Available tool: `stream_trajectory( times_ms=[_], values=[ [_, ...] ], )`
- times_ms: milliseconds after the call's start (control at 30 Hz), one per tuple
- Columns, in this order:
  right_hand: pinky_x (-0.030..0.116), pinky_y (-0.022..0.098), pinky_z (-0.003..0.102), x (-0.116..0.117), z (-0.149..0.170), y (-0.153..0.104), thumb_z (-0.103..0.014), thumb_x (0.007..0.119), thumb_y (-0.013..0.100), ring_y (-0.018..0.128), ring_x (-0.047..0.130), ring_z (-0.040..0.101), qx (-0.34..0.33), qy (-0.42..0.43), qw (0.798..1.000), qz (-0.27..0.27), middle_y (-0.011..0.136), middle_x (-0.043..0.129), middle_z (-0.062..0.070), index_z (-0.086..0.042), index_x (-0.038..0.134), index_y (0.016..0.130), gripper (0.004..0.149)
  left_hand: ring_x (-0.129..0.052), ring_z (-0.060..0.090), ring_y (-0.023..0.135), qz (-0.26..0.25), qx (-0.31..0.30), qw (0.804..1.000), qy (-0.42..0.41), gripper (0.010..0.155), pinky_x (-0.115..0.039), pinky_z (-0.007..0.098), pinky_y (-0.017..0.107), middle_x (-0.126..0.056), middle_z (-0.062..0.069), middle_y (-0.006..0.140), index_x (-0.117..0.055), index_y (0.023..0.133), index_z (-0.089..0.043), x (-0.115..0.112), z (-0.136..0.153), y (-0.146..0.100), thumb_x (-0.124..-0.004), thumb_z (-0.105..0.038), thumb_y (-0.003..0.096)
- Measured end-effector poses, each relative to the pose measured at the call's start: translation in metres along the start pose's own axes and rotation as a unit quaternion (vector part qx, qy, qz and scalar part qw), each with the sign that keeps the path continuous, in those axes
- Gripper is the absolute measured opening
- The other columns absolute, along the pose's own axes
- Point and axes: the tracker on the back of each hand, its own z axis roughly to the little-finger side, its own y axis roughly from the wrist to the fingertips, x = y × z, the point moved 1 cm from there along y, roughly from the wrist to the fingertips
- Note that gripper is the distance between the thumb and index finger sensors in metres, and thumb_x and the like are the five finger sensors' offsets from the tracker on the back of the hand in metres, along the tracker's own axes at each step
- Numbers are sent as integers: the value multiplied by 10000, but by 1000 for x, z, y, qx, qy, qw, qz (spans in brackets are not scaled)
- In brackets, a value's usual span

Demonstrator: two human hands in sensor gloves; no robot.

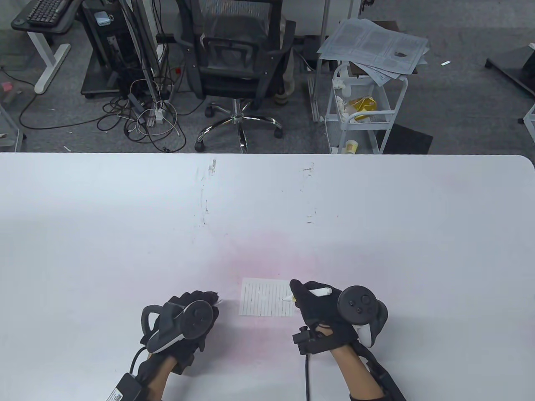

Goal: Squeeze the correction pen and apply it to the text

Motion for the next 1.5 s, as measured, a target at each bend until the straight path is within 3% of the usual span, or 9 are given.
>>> stream_trajectory(
  times_ms=[533, 1500],
  values=[
    [857, 237, 469, 38, -29, -17, -588, 760, 396, 92, 988, 204, -53, 16, 997, -48, 272, 962, -3, -176, 968, 367, 462, -1067, 143, 453, -20, -63, 993, -99, 460, -898, 390, 483, -1005, -16, 630, -793, 822, -249, 2, -33, -3, -781, -409, 392],
    [856, 235, 470, 52, -20, -17, -588, 764, 398, 92, 989, 206, 3, 64, 993, -94, 271, 963, -3, -179, 966, 366, 458, -1078, 149, 432, -48, -106, 988, -101, 462, -916, 387, 473, -1018, 0, 608, -813, 815, -218, 8, -51, -11, -802, -391, 387]
  ],
)
